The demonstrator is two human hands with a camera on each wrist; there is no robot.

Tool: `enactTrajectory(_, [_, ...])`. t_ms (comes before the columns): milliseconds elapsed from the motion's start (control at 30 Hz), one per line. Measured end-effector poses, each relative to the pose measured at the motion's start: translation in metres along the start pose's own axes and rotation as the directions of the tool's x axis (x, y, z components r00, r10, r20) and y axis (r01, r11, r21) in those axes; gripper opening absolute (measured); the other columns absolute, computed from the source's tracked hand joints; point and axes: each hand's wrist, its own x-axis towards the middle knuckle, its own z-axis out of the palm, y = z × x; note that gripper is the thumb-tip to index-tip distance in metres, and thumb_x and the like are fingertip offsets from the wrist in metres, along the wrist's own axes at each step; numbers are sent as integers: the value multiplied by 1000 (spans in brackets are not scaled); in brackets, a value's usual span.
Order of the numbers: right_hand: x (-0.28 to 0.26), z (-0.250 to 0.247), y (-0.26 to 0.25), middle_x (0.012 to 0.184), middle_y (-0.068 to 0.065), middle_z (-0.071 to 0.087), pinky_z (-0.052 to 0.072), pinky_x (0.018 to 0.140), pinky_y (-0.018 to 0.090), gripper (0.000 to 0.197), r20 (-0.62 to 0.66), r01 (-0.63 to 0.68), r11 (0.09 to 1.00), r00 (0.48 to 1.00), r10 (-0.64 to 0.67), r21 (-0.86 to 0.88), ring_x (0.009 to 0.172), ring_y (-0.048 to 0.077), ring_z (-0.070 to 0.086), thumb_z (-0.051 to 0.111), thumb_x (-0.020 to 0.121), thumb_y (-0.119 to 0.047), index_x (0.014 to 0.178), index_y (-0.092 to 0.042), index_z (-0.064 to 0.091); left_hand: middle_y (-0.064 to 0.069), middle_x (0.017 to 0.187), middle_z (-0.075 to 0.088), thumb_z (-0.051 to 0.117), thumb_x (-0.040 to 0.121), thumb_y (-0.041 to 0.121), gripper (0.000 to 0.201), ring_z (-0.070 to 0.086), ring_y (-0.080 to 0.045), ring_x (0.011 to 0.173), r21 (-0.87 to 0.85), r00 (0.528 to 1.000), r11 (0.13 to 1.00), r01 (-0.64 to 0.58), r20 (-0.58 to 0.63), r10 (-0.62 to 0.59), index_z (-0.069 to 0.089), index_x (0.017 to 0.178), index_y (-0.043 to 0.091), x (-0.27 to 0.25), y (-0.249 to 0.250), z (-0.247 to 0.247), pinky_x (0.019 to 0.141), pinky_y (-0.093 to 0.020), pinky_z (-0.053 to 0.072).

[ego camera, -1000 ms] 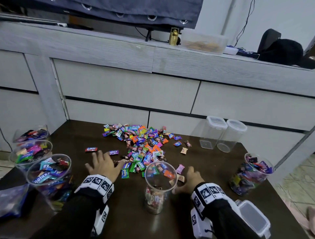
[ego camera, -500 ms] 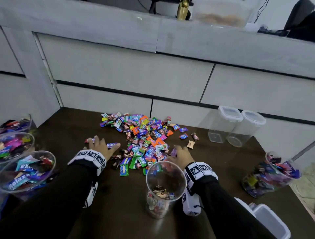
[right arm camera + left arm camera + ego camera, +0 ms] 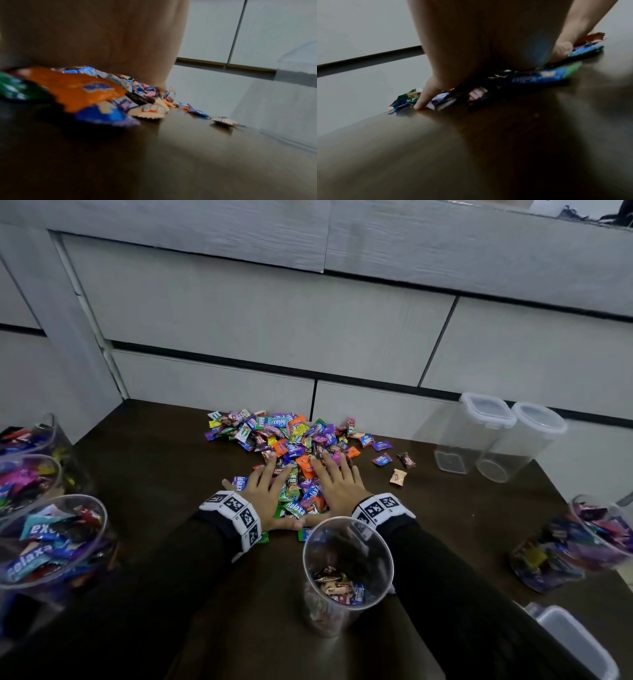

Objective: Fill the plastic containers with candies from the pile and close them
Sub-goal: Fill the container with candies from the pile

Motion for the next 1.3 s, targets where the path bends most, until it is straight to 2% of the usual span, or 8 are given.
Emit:
enactTrajectory(100, [7, -1, 3, 159, 10, 2, 16, 117, 52, 113, -20, 132, 990, 991, -133, -58, 145, 37, 8, 61, 76, -67, 152, -17, -7, -8, 159, -28, 38, 77, 85, 115, 16, -28, 146, 188, 987, 977, -100, -106, 122, -23, 152, 22, 5, 1, -2, 109, -49, 27])
enactTrajectory(167, [10, 0, 3, 155, 14, 16, 27, 112, 51, 108, -55, 138, 986, 988, -143, -95, 138, 38, 23, 58, 77, -68, 152, -15, 0, -8, 162, -18, 35, 80, 83, 110, 21, -28, 143, 219, 980, 968, -119, -131, 150, -18, 153, 21, 8, 2, -2, 105, -44, 31])
enactTrajectory(333, [12, 1, 6, 143, 16, 27, 36, 103, 48, 82, -53, 47, 999, 997, -47, 3, 128, 38, 33, 60, 84, -53, 146, -15, 22, -10, 156, 17, 40, 90, 69, 86, 27, -28, 138, 156, 973, 977, -145, -155, 169, 4, 156, 27, 7, 6, -7, 104, -42, 35])
enactTrajectory(467, [10, -4, 13, 139, 16, 31, 38, 101, 47, 67, -21, 14, 994, 1000, -12, 110, 124, 39, 40, 62, 88, -38, 144, -19, 30, -14, 146, 23, 47, 100, 39, 64, 33, -31, 132, 70, 971, 984, -166, -161, 176, 15, 154, 24, 2, 11, -11, 100, -43, 45])
enactTrajectory(567, [6, -2, 18, 143, 15, 31, 36, 103, 48, 69, -3, -16, 998, 1000, 16, 68, 126, 41, 37, 60, 90, -40, 147, -25, 26, -15, 143, 22, 48, 102, 29, 56, 41, -34, 125, 12, 978, 989, -148, -146, 148, 22, 151, 23, 0, 15, -14, 94, -45, 49])
enactTrajectory(900, [-5, -11, 18, 130, 18, 41, 44, 91, 42, 40, -57, -36, 985, 997, 46, 167, 112, 39, 53, 50, 94, -7, 134, -8, 42, -19, 136, 35, 43, 102, 21, 36, 56, -40, 102, -44, 989, 992, -121, -90, 117, 33, 136, 14, -5, 16, -27, 73, -44, 46])
enactTrajectory(1100, [-25, -25, 26, 122, 16, 56, 42, 92, 35, 38, -149, -66, 942, 981, 121, 328, 113, 31, 52, 55, 91, -10, 128, -11, 51, -17, 120, 54, 46, 102, 27, 35, 57, -38, 105, -246, 987, 967, -72, -154, 34, 40, 132, 10, -17, 16, -40, 85, -42, 46])
enactTrajectory(1300, [-48, -35, 27, 100, 12, 62, 39, 72, 26, 35, -191, -76, 904, 967, 170, 421, 90, 25, 56, 58, 88, -13, 122, -11, 54, -19, 103, 62, 44, 103, 37, 39, 59, -35, 97, -359, 980, 931, -60, -199, -13, 46, 123, 4, -33, 21, -55, 79, -40, 45])
